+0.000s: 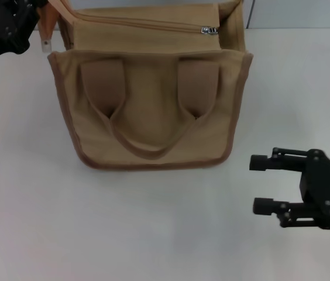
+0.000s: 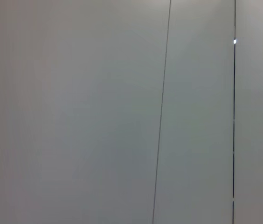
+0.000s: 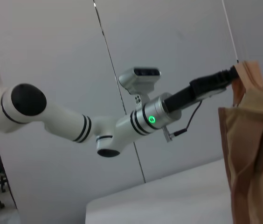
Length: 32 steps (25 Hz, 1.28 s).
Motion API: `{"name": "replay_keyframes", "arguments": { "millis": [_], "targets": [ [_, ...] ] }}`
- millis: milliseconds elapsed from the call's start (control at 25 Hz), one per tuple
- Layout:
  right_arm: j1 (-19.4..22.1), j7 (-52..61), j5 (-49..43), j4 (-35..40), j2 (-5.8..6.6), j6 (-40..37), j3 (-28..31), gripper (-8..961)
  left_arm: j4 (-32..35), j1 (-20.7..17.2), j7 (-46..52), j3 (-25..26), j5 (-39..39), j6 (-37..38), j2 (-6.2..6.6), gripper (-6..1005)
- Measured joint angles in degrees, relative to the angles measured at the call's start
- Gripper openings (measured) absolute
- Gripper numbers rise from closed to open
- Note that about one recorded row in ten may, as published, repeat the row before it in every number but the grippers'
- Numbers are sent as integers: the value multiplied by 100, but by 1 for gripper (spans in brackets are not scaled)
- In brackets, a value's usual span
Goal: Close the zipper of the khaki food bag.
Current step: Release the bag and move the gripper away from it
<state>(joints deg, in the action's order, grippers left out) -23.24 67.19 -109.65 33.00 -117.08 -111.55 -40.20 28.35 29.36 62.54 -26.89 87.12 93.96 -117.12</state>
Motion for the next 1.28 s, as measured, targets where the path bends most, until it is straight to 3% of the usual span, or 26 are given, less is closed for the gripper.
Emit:
{"name": "replay_keyframes", "arguments": {
  "millis": [680, 960, 1080, 1280],
  "targets": [
    [-142, -52, -47, -19, -25, 52, -5, 740, -14, -77, 137, 52, -217, -164, -38, 54],
    [-169, -56, -48, -20, -35, 75, -5, 741, -1, -97, 204, 5, -159, -171, 74, 271],
    [-197, -57, -48, -6, -36, 76, -2, 740, 38, -181, 289, 2, -154, -193, 173, 424],
    [-241, -57, -46, -4, -35, 76, 36, 741, 291, -289, 782, -8, 279, -151, 521, 559]
  ]
}}
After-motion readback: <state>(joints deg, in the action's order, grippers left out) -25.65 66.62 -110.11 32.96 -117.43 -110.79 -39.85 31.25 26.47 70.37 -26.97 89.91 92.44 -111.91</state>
